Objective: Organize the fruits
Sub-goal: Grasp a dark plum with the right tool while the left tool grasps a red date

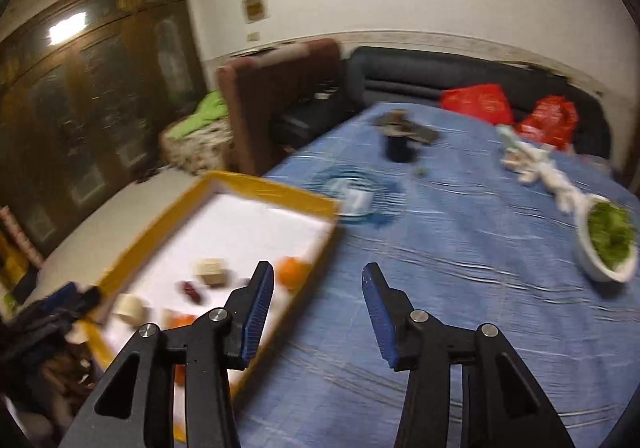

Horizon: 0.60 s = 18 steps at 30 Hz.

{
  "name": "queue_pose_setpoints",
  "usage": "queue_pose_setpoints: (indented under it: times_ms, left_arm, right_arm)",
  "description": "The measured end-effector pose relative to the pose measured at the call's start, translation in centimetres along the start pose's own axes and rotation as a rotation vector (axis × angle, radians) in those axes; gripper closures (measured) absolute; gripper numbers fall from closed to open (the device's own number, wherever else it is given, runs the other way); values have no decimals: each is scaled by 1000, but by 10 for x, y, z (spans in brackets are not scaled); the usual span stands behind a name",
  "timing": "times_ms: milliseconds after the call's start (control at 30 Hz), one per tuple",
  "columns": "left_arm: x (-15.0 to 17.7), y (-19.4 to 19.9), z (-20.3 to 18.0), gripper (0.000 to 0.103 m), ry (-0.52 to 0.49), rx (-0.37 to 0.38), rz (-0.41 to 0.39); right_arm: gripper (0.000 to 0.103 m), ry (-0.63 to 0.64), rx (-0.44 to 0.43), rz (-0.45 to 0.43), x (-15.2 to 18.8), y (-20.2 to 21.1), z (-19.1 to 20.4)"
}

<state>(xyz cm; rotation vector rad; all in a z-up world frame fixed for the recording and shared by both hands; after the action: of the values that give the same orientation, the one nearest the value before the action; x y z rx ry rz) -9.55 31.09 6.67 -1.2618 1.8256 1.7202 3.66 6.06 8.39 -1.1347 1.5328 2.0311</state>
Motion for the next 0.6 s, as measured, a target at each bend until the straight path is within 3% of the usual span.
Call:
queue_pose_setpoints:
  times_ms: [233,433,600]
  left_arm:
    - [10,-12,-43,25,-84,55,46]
    - [22,-15,-85,25,-173,140,82]
    - [35,-23,-125,25,-228,234,137]
  right_arm:
    - [52,-122,115,115,40,-23,-82]
    - [54,-160,133,178,67,-58,-107]
    - [54,-175,69,161,68,-66,-111]
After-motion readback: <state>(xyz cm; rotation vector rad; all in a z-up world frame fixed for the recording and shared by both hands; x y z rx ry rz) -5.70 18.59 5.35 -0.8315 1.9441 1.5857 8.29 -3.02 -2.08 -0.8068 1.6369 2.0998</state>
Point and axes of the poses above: each gripper's, at about its wrist camera, not at the fingertips, and y roughly against the way its jaws point, z to its left, x to its underside, the point moved 5 cm from there along -y, roughly the way its jaws point, and after that the axes turned 1 degree about y, right-handed, at the moved point
